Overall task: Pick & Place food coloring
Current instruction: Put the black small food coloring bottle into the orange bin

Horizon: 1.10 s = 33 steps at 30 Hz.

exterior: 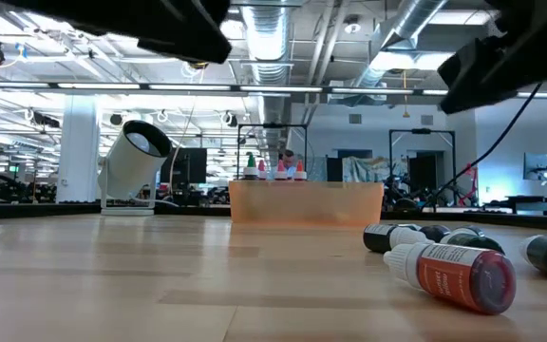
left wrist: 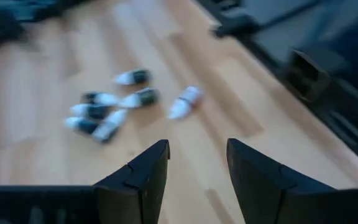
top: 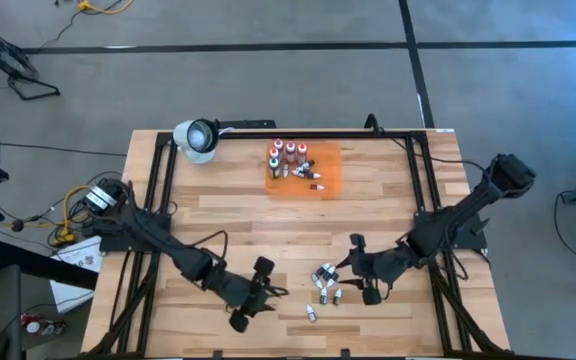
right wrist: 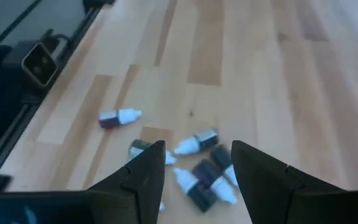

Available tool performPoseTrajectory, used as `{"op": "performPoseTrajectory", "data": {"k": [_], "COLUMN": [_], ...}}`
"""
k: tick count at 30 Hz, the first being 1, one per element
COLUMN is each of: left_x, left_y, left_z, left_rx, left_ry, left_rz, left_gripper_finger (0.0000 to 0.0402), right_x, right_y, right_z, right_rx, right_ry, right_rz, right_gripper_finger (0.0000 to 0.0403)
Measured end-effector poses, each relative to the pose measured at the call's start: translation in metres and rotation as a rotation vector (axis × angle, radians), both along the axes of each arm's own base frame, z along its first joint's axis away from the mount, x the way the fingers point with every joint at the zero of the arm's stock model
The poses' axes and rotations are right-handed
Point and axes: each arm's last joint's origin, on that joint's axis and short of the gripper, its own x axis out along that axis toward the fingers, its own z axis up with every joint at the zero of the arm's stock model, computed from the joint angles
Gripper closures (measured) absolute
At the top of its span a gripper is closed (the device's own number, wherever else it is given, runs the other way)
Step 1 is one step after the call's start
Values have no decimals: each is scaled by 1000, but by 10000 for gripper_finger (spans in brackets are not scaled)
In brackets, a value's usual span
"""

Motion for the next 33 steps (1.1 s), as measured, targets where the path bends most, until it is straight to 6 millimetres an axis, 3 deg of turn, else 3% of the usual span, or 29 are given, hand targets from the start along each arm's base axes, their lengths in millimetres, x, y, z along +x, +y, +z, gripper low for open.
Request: {"op": "performPoseTrajectory", "data": {"k": [5, 10, 15, 33], "left_x": [-12, -22, -27, -27], "left_y": [-16, -29, -35, -33], "left_z": [-4, -11, -14, -19], "left_rx": [78, 114, 141, 175], "left_ry": [-82, -139, -158, -147], "left_rz": [252, 385, 406, 428], "left_gripper_finger": [241, 241, 241, 241], "right_x": [9, 22, 30, 31], "right_y": [10, 9, 6, 9], "right_z": [-25, -32, -32, -42], "right_rx": [-33, -46, -21, -15], "right_ry": [48, 75, 93, 140], "right_rz": [17, -4, 2, 10], "right_gripper_finger": [226, 226, 226, 226]}}
